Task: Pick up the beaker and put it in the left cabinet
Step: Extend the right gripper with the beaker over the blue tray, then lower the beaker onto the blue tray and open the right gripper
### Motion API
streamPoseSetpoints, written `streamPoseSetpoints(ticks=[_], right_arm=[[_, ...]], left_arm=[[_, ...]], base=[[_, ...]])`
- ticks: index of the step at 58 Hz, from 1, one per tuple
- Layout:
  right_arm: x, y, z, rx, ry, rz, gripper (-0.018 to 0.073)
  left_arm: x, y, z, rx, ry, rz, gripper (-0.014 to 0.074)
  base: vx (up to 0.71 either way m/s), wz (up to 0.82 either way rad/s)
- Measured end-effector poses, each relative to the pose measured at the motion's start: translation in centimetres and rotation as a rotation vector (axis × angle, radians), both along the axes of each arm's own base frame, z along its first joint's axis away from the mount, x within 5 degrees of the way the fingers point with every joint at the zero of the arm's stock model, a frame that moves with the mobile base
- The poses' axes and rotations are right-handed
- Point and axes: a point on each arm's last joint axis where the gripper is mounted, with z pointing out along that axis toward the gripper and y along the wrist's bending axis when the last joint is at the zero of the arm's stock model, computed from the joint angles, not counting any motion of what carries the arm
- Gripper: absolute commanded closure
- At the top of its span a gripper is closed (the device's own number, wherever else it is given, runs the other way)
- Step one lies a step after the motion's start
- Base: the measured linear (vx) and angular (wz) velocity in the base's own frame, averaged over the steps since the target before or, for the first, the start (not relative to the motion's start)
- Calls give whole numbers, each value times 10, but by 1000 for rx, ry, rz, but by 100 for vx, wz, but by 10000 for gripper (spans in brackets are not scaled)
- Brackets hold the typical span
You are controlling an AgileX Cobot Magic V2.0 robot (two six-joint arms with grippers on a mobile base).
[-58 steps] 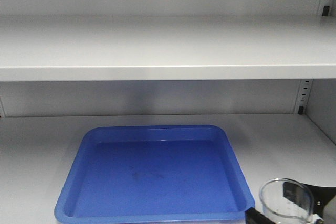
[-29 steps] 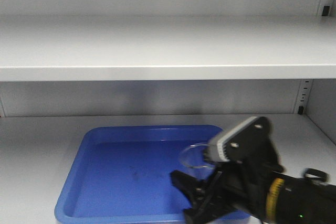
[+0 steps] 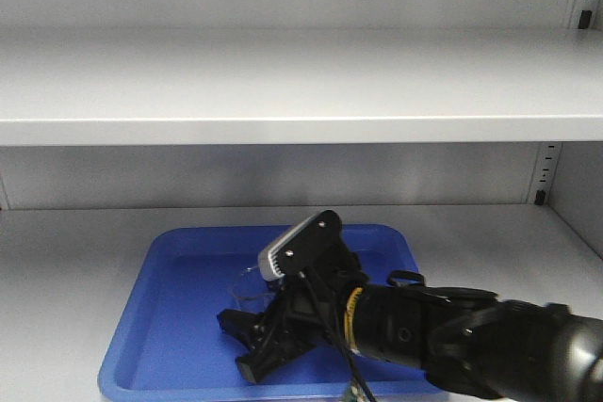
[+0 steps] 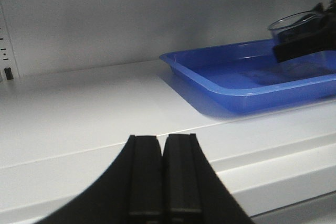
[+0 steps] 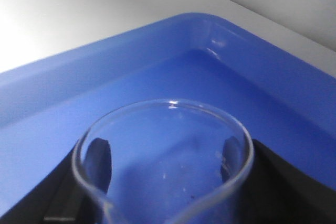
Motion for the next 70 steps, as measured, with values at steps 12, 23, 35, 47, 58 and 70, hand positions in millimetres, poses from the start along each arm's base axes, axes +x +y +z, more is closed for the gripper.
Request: streamPoseSetpoints(ticks=[12, 23, 35, 47, 58, 70], right_arm=[[23, 6, -6, 201, 82, -37, 561], [43, -8, -14, 345, 97, -99, 561], [46, -11, -17, 279, -3, -79, 560], [50, -8, -28, 264, -2, -69, 536], [50, -8, -28, 266, -2, -67, 429], [49, -7, -28, 266, -2, -66, 207]], left_arm=[[0, 0, 0, 0, 0, 0, 596], [0, 0, 0, 0, 0, 0, 596], [0, 0, 0, 0, 0, 0, 596], [0, 0, 0, 0, 0, 0, 596], [0, 0, 0, 0, 0, 0, 596], [0, 0, 0, 0, 0, 0, 596]], base=[[0, 0], [0, 0], [0, 0], [0, 0], [0, 0], [0, 0]])
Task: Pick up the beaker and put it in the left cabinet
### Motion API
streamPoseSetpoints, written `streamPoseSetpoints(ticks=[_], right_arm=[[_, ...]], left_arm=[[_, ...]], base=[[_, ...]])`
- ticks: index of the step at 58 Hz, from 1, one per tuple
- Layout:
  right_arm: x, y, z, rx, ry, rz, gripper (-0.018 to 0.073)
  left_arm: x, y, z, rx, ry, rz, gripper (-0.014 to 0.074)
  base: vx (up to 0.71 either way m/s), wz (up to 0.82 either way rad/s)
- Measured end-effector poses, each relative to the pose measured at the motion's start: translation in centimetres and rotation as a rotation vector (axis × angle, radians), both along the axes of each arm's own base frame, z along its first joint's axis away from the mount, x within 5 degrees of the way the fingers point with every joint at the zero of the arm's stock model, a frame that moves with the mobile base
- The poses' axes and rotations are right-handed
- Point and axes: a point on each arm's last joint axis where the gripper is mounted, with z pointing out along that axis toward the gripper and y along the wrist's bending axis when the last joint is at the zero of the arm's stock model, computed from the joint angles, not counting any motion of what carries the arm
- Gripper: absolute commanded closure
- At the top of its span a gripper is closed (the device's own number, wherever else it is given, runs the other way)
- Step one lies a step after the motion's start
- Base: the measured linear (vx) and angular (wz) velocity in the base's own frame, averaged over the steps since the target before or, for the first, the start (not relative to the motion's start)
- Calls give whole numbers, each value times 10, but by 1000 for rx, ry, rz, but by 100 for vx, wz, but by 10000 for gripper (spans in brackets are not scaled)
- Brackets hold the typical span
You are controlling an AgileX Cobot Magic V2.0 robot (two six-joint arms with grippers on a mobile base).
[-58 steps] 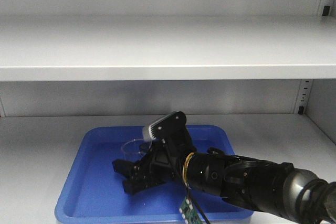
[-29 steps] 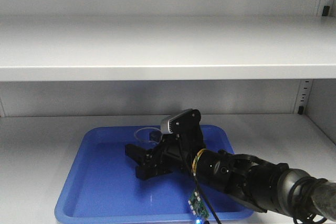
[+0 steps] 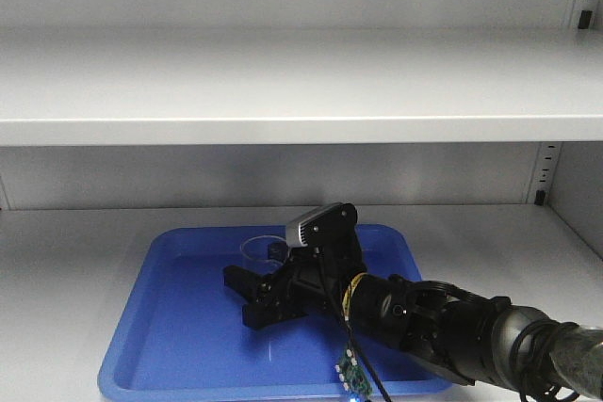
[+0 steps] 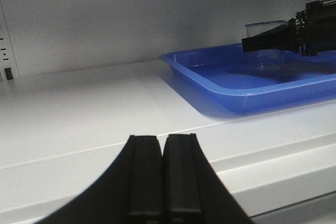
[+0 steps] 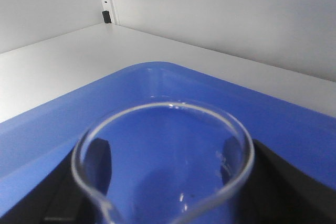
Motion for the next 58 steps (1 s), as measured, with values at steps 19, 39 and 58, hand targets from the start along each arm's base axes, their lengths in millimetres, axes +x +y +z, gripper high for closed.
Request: streamPoseSetpoints(ticks=[19, 39, 58], right_arm=[[0, 0, 0, 2, 1, -1, -95], [-5, -3, 22, 23, -45, -2, -61], [-16, -12, 58, 17, -102, -36, 158]], left_arm=[[0, 0, 0, 0, 0, 0, 596], [0, 0, 0, 0, 0, 0, 596], [0, 0, 0, 0, 0, 0, 596]], base=[[0, 0], [0, 0], [0, 0]])
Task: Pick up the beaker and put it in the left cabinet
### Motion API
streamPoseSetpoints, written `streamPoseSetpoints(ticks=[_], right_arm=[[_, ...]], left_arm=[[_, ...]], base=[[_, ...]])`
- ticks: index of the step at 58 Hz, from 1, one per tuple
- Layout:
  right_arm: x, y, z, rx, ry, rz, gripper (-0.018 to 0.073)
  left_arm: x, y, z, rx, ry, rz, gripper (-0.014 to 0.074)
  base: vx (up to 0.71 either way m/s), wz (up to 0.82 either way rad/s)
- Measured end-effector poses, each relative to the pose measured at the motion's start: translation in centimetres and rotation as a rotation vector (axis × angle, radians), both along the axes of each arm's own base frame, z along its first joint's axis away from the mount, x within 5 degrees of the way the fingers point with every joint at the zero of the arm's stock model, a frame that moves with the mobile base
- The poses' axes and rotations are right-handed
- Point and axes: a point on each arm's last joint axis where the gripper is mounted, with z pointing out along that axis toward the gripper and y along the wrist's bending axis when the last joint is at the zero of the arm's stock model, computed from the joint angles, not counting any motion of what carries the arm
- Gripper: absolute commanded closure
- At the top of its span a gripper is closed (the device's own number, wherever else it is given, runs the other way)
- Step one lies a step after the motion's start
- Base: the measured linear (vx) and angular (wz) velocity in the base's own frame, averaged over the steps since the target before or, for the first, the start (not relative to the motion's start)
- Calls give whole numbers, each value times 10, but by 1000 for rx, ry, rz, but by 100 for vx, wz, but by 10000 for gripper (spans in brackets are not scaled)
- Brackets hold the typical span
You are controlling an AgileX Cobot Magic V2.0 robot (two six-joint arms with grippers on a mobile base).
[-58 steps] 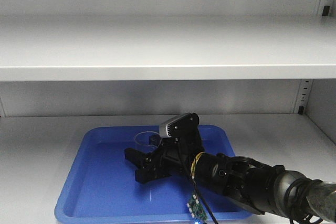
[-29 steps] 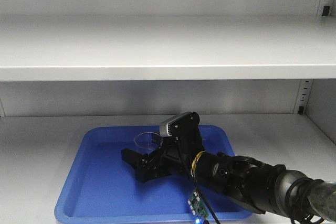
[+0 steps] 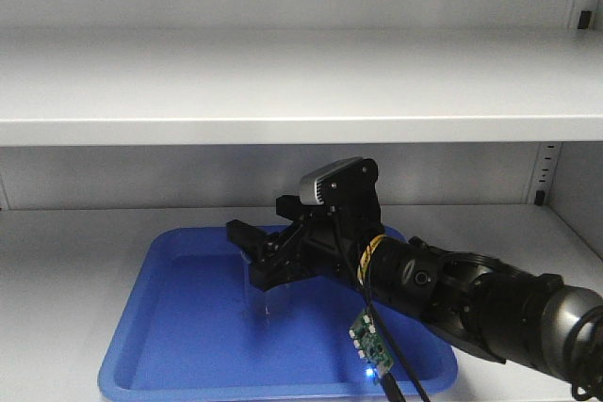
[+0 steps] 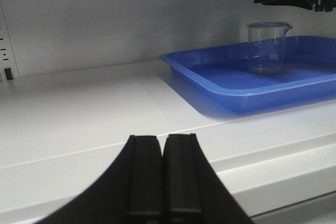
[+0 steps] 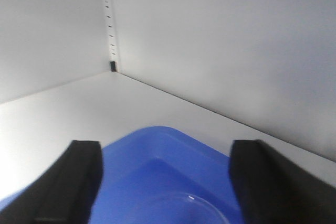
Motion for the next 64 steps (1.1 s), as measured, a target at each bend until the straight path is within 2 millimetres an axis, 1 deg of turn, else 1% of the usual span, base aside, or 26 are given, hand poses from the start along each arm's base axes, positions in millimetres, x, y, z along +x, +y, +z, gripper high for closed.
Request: streamPoseSetpoints(ticks=[3, 9, 12, 19, 27, 40, 51, 58, 64], right_arm=[[-1, -3, 2, -45, 3, -23, 241], [-4, -9, 8, -147, -8, -60, 478], [-8, -13, 11, -178, -11, -72, 575], [-23, -24, 15, -216, 9, -96, 571], [-46, -38, 18, -230, 24, -117, 568], [-98, -67, 23, -231, 34, -146, 566], [-147, -93, 14, -210, 49, -154, 565], [-169, -105, 5, -215, 47, -155, 565], [-182, -111, -4, -222, 55, -155, 565]], left_arm=[[0, 0, 0, 0, 0, 0, 596], [0, 0, 0, 0, 0, 0, 596], [0, 0, 0, 0, 0, 0, 596], [0, 0, 0, 0, 0, 0, 596], [0, 0, 0, 0, 0, 0, 596], [0, 0, 0, 0, 0, 0, 596], [0, 0, 0, 0, 0, 0, 596], [0, 0, 0, 0, 0, 0, 596], [0, 0, 0, 0, 0, 0, 596]], base=[[0, 0], [0, 0], [0, 0], [0, 0], [0, 0], [0, 0], [0, 0], [0, 0], [0, 0]])
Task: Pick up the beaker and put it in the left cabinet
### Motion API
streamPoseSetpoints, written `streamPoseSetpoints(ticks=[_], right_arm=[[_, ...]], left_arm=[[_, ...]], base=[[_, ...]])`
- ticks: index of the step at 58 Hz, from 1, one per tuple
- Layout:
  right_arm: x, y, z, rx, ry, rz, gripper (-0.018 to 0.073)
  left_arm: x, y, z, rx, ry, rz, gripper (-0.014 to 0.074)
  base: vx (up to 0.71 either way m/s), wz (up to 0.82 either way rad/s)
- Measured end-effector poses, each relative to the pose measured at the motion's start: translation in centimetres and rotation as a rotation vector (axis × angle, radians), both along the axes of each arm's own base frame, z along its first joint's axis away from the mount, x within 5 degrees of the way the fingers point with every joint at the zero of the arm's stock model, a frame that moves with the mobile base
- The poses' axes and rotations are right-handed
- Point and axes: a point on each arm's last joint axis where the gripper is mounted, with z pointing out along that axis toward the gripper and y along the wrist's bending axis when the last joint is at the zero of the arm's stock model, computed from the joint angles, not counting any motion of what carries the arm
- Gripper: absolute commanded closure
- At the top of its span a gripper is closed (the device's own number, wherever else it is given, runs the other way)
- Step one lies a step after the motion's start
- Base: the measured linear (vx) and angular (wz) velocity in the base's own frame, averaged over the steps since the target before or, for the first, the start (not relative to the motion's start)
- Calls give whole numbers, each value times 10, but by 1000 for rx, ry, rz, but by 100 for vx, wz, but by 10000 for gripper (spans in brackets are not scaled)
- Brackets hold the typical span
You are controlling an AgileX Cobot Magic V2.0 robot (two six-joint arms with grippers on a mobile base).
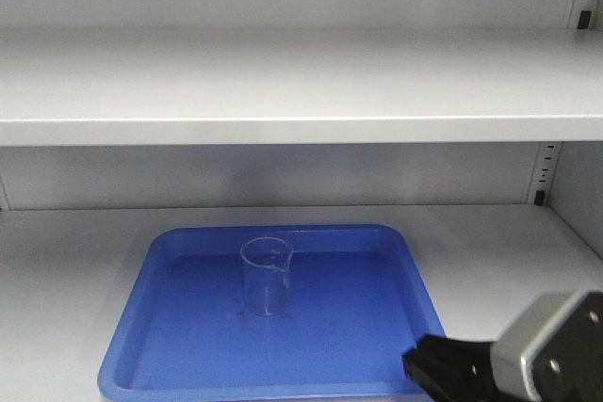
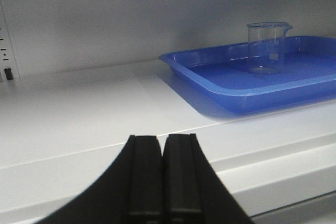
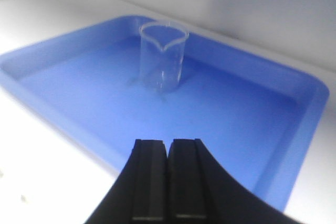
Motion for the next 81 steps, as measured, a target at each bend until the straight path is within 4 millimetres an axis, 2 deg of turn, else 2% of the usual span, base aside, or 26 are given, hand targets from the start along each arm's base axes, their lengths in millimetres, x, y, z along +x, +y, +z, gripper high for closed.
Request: streamPoseSetpoints(ticks=[19, 32, 46, 59, 72, 81], right_arm=[[-15, -8, -35, -47, 89, -1, 565], [-18, -9, -42, -68, 104, 4, 565], [-17, -10, -42, -15, 132, -34, 565], [-11, -37, -36, 141, 208, -304, 565], [-25, -66, -6, 237, 8, -427, 565], [-47, -87, -4, 283, -94, -526, 565]], left_arm=[[0, 0, 0, 0, 0, 0, 596], [0, 0, 0, 0, 0, 0, 596], [0, 0, 0, 0, 0, 0, 596], [0, 0, 0, 0, 0, 0, 596], [0, 0, 0, 0, 0, 0, 596], [0, 0, 0, 0, 0, 0, 596]], base=[[0, 0], [0, 0], [0, 0], [0, 0], [0, 0], [0, 0]])
